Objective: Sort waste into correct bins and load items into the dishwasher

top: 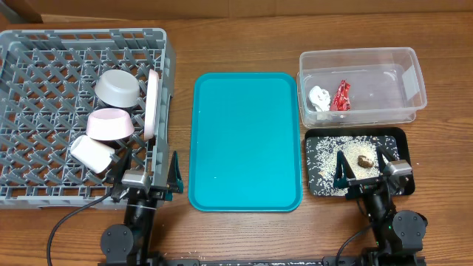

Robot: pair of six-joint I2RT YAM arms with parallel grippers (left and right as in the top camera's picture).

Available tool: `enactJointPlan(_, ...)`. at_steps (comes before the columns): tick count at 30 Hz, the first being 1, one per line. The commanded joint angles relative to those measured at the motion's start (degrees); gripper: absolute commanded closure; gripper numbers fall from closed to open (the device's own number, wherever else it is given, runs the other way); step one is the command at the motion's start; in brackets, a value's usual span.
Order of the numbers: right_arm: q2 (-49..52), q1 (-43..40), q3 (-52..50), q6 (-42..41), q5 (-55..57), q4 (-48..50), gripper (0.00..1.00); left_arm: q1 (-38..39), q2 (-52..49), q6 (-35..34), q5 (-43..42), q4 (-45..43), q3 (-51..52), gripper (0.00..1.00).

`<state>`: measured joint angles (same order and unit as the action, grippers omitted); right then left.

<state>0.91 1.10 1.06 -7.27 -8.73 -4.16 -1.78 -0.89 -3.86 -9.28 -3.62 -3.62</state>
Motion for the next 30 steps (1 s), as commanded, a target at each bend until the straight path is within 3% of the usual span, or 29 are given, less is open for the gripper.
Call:
enactJointPlan(1,-0.48,-0.04,-0.59,0.15,0.31,0.2,0.0,0.31,0.68,1.33,3.67,-0.28,3.32,0.0)
enactJointPlan(4,-0.48,-0.04,-0.59,0.15,0.31,0.22,0.0,0.31,0.68,1.31,3.91,7.37,3.34,0.0)
enactJointPlan(30,-0.48,-0.04,-0.59,0.15,0.31,0.22,0.0,0.31,0.35,1.31,5.01,7.76,3.3,0.0)
